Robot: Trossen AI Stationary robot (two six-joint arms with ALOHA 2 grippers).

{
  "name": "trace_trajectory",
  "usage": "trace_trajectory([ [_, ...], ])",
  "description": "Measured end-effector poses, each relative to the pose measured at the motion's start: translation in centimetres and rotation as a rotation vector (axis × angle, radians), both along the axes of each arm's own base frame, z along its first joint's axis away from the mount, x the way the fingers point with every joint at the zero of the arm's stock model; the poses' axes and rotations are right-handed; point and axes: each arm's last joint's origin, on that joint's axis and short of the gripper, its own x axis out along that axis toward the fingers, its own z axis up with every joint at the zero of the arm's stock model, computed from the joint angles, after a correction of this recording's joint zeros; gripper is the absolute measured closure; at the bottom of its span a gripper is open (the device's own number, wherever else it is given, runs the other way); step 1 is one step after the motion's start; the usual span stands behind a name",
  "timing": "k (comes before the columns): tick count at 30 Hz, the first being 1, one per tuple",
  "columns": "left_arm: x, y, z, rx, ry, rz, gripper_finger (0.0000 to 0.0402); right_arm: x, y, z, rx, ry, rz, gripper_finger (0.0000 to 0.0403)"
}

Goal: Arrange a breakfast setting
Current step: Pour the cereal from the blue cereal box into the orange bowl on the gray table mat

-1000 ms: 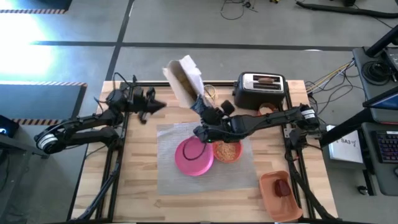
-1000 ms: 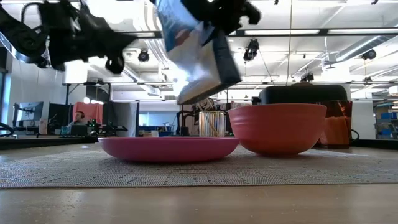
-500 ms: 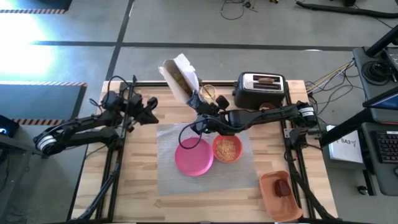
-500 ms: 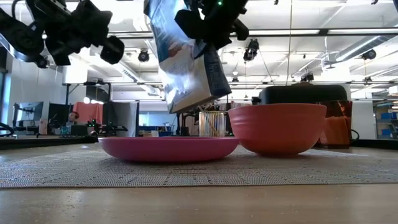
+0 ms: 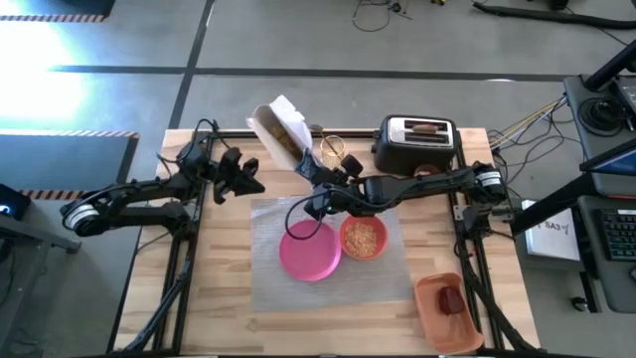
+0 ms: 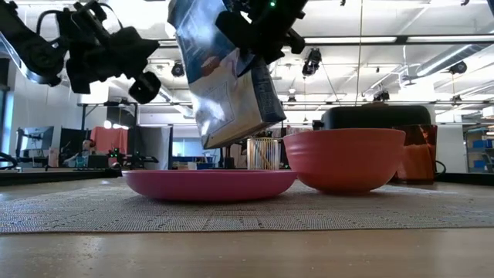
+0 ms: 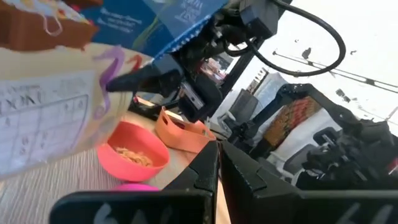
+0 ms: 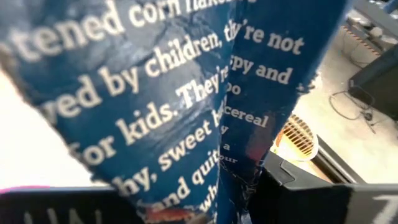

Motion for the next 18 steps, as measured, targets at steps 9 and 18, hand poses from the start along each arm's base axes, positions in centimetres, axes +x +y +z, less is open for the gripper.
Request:
trace_trajectory([
  [9, -0.5, -0.4, 1.2, 0.150, -0.111, 0.075, 0.0402, 0.1, -1.6, -0.1, 0.033, 0.027, 0.043, 0.0298],
  [18, -1.6, -0.5, 2.6, 0.242, -0.205, 0.214, 0.0402, 2.1, -6.2, -0.3, 0.106, -0.148, 0.225, 0.0298],
])
